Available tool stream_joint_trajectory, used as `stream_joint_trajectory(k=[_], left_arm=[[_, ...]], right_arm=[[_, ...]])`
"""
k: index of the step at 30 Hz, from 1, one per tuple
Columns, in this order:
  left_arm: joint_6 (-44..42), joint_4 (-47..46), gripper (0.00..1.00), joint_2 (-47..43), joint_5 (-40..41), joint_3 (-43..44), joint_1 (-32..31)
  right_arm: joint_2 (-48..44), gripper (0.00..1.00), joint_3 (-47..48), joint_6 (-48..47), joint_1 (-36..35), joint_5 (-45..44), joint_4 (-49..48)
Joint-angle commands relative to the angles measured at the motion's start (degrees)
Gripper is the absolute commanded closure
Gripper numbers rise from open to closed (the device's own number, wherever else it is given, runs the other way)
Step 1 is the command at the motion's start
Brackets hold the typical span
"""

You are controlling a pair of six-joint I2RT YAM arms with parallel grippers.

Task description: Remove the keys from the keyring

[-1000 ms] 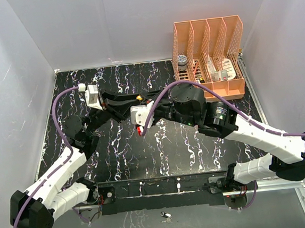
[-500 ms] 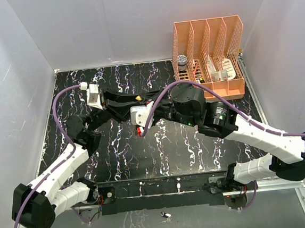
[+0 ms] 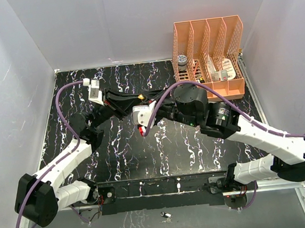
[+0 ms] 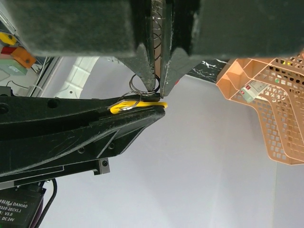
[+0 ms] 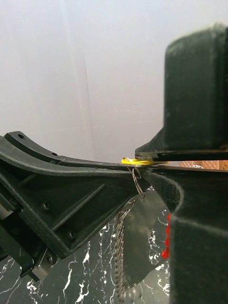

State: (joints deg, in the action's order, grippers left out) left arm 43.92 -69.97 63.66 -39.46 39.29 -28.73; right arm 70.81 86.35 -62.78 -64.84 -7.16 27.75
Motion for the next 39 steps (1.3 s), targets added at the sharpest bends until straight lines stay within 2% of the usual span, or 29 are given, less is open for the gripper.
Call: stream_joint_trajectory(k=[1,8,15,19,33,39], left_arm=[[2.1,-6.0,1.0,-0.1,0.9,1.3,-0.2],[2.1,-4.8,1.0,-0.8,4.2,1.1,-0.2],[-6.5,9.6,1.0,-6.2,10.6,2.3,-0.2],[-9.0,12.9,1.0,-8.1,13.7,2.6,-0.3],[-7.2,4.2,1.0,-6.6,20.7,0.7,-0.3],[-6.5,1.3,1.0,-5.3,20.9,1.6,-0.3]], right_arm=[[-1.5,1.0,-0.2,-0.3,-0.3,1.1,-7.1],[-2.1,1.0,-1.0,-0.4,-0.4,0.5,-8.4],[-2.5,1.0,-1.0,-1.1,-0.4,-0.4,-8.4],[-2.5,0.99,-1.0,-1.1,-0.4,-0.3,-8.3],[-0.2,0.99,-0.9,0.4,-0.4,0.0,-7.2],[-0.5,0.99,-2.2,1.4,-0.4,0.7,-7.8]])
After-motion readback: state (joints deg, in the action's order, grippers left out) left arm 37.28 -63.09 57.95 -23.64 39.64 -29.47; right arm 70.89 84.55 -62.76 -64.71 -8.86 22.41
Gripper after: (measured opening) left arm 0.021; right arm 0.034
